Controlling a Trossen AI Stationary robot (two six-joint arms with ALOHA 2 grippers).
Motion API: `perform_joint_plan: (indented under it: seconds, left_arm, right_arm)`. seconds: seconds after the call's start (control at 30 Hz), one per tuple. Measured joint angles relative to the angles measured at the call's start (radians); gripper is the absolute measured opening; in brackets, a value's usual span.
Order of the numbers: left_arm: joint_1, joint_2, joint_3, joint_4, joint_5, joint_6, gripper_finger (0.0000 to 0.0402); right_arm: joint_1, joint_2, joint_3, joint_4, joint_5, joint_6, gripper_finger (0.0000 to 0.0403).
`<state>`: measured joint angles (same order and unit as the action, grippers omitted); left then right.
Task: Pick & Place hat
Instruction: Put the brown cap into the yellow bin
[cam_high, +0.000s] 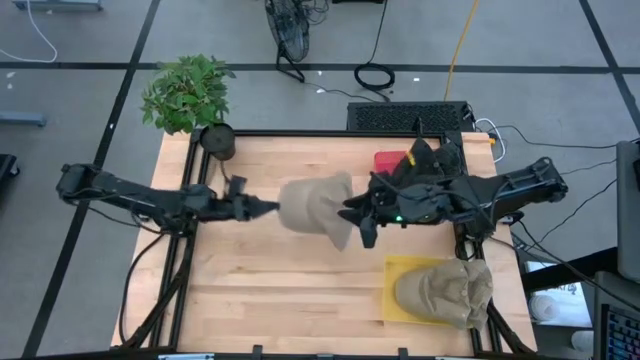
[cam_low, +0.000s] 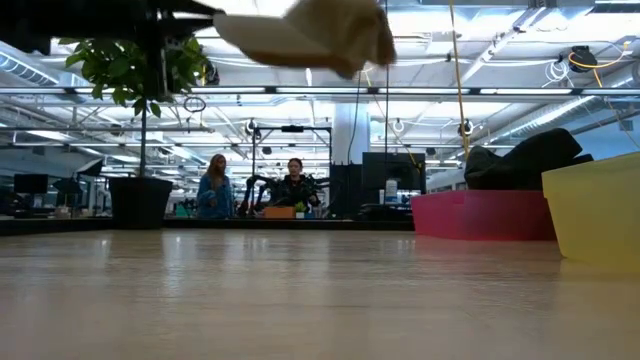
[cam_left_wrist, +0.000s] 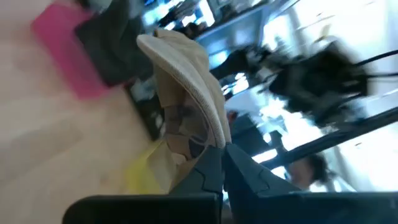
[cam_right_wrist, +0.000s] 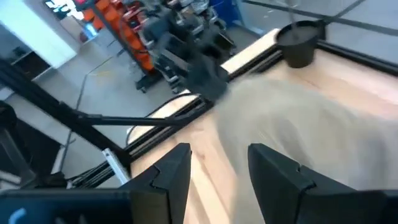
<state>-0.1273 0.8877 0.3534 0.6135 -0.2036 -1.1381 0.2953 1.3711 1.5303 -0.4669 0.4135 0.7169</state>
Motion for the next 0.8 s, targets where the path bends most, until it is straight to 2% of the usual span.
perform_joint_plan:
  seconds: [0.13, 0.27, 0.4, 0.47, 0.6, 0.8]
  left_arm:
    - [0.027, -0.134, -0.001, -0.053, -0.014, 0.032, 0.0006]
    - [0.036, -0.189, -0.001, -0.136, -0.031, 0.034, 0.0006]
    - [0.036, -0.179, -0.001, -0.141, -0.032, 0.032, 0.0006]
    - [0.036, -0.164, 0.006, -0.132, -0.029, 0.033, 0.0006]
    - [0.036, -0.120, 0.061, -0.131, -0.006, 0.067, 0.0006]
    - [0.035, -0.027, 0.146, -0.149, 0.043, 0.110, 0.0006]
  right_arm:
    - [0.001, -0.024, 0.000, -0.083, 0.011, 0.054, 0.0149]
    - [-0.002, -0.005, 0.000, -0.059, 0.005, 0.083, 0.0154]
    - [-0.018, 0.035, 0.000, -0.038, 0.000, 0.098, 0.0166]
    - [-0.038, 0.060, 0.000, -0.025, -0.040, 0.116, 0.0175]
    - [-0.066, 0.098, 0.000, -0.017, -0.105, 0.132, 0.0190]
    - [-0.092, 0.103, -0.001, 0.049, -0.128, 0.122, 0.0196]
